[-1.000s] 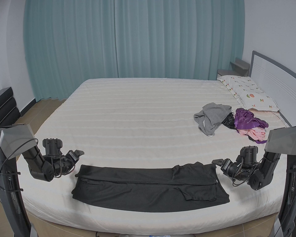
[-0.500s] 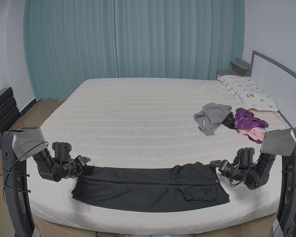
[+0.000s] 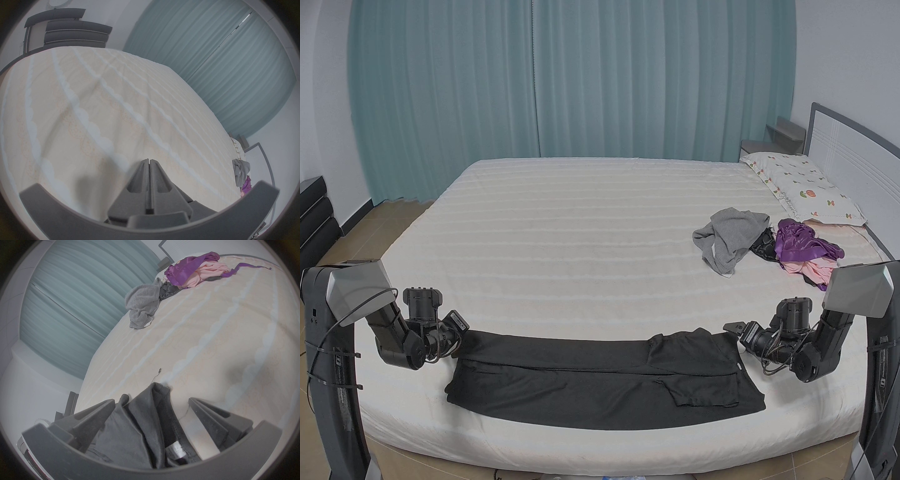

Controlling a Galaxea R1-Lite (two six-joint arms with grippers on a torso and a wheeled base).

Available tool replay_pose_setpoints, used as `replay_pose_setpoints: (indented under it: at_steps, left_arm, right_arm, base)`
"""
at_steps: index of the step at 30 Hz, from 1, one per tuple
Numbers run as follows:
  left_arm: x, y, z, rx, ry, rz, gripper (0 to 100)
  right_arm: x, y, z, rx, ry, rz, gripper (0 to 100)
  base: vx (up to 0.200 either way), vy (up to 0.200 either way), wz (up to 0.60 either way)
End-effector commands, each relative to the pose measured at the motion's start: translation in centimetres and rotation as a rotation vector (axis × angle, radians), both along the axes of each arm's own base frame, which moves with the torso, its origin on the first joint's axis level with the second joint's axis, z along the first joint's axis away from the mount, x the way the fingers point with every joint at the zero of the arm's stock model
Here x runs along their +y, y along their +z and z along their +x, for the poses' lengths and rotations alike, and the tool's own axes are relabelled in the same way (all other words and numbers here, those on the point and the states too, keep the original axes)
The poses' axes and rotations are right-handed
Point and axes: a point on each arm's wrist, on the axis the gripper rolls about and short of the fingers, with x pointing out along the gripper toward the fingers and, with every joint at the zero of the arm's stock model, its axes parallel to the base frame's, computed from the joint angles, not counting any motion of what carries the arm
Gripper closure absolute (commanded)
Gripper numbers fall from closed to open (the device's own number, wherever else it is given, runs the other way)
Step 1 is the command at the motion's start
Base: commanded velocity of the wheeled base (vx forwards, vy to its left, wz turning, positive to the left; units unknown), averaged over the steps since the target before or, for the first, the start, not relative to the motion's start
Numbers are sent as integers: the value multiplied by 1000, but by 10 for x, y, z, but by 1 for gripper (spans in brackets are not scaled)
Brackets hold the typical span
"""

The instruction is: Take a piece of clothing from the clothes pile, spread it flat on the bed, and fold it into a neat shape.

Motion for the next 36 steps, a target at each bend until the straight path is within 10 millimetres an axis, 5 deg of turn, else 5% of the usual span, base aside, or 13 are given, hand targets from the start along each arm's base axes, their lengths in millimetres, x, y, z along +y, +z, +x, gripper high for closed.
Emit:
replay_pose_setpoints:
  at_steps: [1,5,6,29,30,32,33,36]
  left_arm:
    - [1,-2,-3,11,4,-1,100]
    - [1,-4,-3,14,4,-1,100]
    - [1,-4,-3,14,4,-1,100]
    - [-3,-5,-10,36,-4,-6,100]
    - [-3,-5,-10,35,-4,-6,0]
    - [-3,-4,-11,36,-1,-11,0]
    - [-3,-4,-11,38,1,-15,0]
    - [-3,0,-11,27,5,-19,0]
  right_arm:
    - [2,-5,4,3,3,-3,0]
    - [2,-6,3,7,7,-8,0]
    - [2,-6,3,6,10,-11,100]
    - [-9,-2,7,-18,-32,-17,100]
    - [-8,-2,6,-9,-30,-19,100]
    - [-9,-2,7,-9,-32,-18,100]
    - [-9,-1,7,-14,-32,-17,0]
    - [-10,5,6,-31,-35,-12,0]
  base:
    - [0,0,0]
    - [0,0,0]
    - [0,0,0]
    - [0,0,0]
    - [0,0,0]
    - [0,0,0]
    - [0,0,0]
    - [0,0,0]
